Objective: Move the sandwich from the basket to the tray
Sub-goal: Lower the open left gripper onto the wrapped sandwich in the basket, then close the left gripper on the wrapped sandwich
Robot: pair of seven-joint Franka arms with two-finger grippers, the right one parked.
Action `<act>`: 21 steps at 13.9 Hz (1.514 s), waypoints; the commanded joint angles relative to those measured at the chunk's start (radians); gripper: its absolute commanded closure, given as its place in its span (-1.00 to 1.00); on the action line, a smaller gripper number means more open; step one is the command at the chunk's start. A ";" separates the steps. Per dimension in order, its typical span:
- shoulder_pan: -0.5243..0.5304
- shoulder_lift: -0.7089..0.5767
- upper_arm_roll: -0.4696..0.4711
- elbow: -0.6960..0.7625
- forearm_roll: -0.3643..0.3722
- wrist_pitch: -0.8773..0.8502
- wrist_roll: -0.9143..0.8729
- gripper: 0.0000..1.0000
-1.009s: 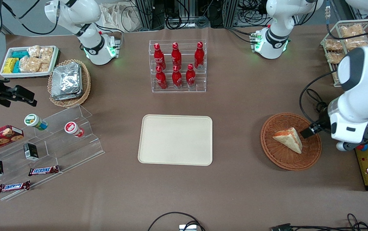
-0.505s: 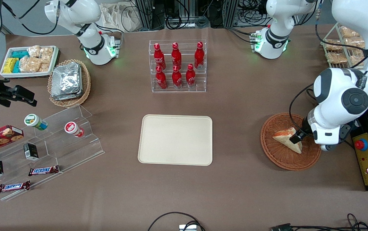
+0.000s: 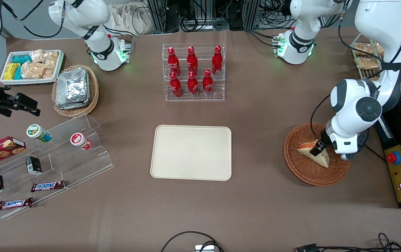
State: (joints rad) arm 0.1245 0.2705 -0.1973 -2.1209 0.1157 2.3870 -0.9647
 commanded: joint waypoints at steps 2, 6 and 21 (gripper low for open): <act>0.001 0.035 -0.001 -0.004 0.012 0.035 -0.043 -0.99; 0.001 0.068 0.001 0.010 0.015 0.038 -0.046 -0.42; -0.011 -0.017 -0.169 0.447 0.070 -0.625 0.296 1.00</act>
State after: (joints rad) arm 0.1159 0.2448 -0.3032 -1.8037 0.1849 1.8859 -0.7210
